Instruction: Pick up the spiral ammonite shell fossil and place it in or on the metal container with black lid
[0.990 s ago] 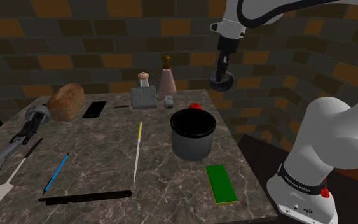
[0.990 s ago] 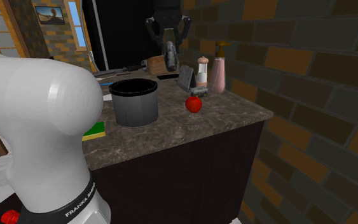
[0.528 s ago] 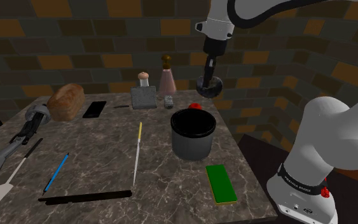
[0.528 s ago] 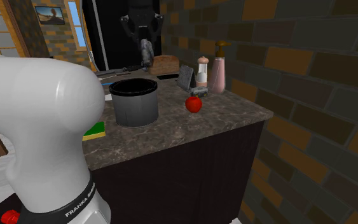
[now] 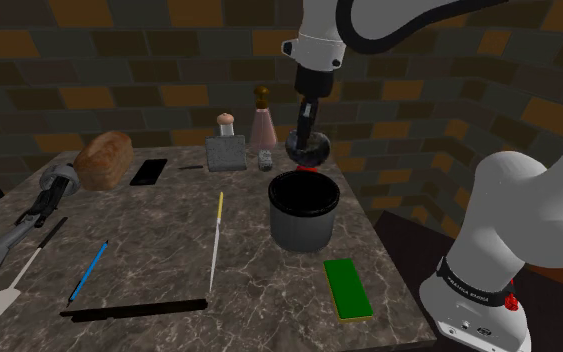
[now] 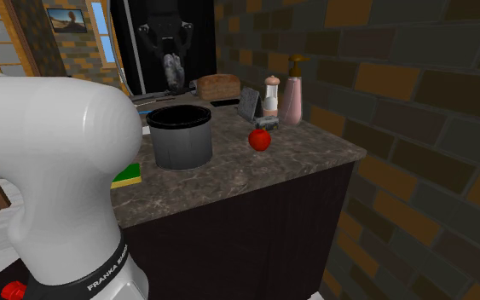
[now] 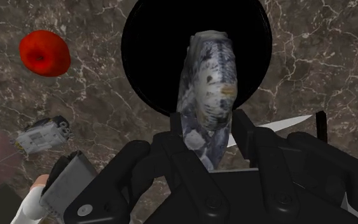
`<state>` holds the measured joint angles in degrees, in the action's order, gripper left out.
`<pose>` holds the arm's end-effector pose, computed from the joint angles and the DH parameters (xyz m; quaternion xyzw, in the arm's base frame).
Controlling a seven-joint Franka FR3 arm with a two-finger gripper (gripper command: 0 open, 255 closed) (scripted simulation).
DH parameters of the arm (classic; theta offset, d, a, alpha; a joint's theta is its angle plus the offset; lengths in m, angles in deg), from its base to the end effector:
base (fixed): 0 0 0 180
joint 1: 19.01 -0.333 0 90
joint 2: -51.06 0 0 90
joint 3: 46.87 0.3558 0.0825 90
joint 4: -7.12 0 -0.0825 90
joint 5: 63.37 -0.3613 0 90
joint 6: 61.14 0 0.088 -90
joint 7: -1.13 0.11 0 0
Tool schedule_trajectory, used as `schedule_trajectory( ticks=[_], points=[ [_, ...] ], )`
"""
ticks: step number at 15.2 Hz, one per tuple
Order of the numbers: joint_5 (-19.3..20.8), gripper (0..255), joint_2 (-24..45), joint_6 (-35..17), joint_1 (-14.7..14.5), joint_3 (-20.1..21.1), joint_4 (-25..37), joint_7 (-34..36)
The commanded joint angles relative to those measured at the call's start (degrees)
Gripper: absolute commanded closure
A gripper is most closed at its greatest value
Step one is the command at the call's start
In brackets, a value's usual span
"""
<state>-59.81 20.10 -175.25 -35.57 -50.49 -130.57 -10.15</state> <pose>0.3519 0.0726 0.5573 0.9726 0.2233 0.0643 0.0117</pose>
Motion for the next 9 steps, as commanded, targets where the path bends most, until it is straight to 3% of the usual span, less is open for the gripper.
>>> schedule_trajectory(
  ticks=[1, 9],
  points=[
    [0.0, 255, 0.2, -1.5, 0.0, 0.1, -1.3, 0.2],
    [0.2, 255, 1.6, -8.1, 0.0, -0.1, -6.5, 0.4]
  ],
)
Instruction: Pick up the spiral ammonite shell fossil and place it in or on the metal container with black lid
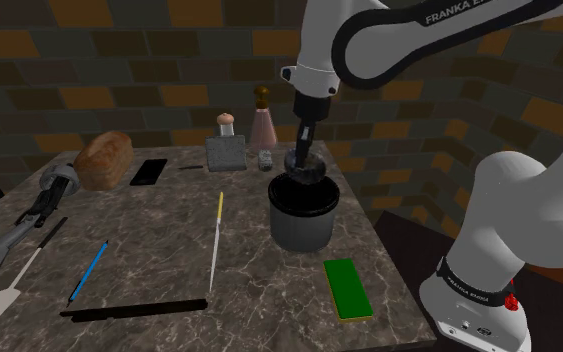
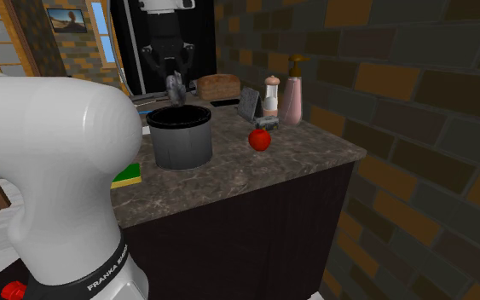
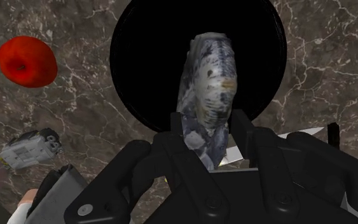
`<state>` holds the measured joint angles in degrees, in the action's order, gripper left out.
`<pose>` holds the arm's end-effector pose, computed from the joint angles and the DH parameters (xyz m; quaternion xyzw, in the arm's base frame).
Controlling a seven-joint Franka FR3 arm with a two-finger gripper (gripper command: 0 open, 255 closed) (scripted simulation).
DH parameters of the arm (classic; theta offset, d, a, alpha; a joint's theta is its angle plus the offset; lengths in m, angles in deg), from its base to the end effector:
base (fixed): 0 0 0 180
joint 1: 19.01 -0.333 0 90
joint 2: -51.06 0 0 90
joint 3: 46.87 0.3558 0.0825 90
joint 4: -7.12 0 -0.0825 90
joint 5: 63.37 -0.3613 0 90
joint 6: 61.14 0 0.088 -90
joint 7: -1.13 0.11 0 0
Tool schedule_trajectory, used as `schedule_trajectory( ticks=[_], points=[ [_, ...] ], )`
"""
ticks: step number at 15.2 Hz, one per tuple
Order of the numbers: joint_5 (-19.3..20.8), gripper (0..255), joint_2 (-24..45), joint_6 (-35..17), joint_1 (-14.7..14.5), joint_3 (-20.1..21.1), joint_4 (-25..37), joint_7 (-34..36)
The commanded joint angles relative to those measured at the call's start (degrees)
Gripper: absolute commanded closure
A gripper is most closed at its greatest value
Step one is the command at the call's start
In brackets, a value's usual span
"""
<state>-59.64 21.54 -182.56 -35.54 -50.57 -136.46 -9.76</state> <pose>0.3539 0.0746 0.5131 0.9726 0.2230 0.0642 0.0116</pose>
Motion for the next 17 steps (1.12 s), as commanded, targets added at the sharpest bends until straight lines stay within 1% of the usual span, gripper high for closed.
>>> schedule_trajectory(
  ticks=[1, 4, 12, 13, 17],
  points=[
    [0.1, 255, 0.4, -1.6, 0.0, -0.1, -1.2, 0.0],
    [0.1, 255, 1.2, -4.2, 0.1, -0.1, -2.9, 0.1],
    [0.1, 255, 1.3, -4.4, 0.1, -0.1, -3.0, 0.1],
    [0.1, 0, 1.3, -4.4, 0.1, -0.1, -3.0, 0.1],
    [0.1, 0, 1.3, -4.4, 0.1, -0.1, -3.0, 0.1]
  ],
)
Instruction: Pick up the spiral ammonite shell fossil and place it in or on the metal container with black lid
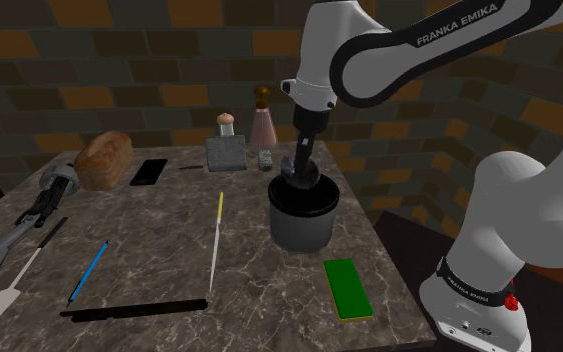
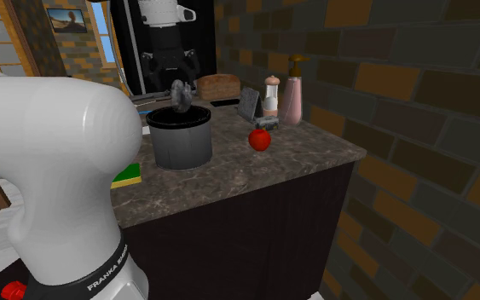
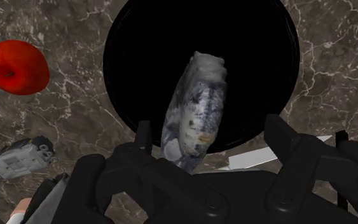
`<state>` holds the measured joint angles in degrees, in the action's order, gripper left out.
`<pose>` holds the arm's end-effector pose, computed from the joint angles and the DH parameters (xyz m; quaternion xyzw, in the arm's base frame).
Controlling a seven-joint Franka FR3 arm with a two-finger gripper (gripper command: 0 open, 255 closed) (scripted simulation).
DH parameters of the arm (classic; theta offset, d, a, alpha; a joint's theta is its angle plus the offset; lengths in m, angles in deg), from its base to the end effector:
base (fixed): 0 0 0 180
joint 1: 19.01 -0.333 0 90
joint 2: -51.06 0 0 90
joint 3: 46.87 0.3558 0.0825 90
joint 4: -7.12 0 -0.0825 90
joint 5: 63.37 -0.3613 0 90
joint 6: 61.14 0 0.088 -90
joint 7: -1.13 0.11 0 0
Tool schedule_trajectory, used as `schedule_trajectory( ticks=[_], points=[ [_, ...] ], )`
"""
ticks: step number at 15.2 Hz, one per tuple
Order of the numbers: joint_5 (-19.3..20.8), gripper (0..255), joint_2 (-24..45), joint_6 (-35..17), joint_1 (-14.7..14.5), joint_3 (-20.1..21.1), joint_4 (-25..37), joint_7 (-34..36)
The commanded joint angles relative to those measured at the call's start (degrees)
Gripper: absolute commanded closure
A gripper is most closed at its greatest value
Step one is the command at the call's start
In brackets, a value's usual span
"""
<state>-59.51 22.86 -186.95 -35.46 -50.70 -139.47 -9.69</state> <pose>0.3556 0.0749 0.4882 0.9726 0.2231 0.0647 0.0115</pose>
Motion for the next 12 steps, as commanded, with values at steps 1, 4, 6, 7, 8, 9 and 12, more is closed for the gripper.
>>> schedule_trajectory(
  ticks=[1, 4, 6, 7, 8, 9, 12],
  points=[
    [0.0, 0, 0.0, 0.0, 0.0, 0.0, 0.0, 0.0],
    [-0.2, 0, -2.8, 6.5, -0.1, 0.3, 3.7, 0.0],
    [-0.2, 0, -3.4, 8.2, -0.1, 0.4, 4.8, 0.0],
    [-0.2, 0, -3.4, 8.2, -0.1, 0.4, 4.8, 0.0],
    [-0.2, 0, -3.4, 8.2, -0.1, 0.4, 4.8, 0.0],
    [-0.2, 0, -3.4, 8.2, -0.1, 0.4, 4.8, 0.0],
    [-0.2, 0, -3.4, 8.2, -0.1, 0.4, 4.8, 0.0]
  ],
)
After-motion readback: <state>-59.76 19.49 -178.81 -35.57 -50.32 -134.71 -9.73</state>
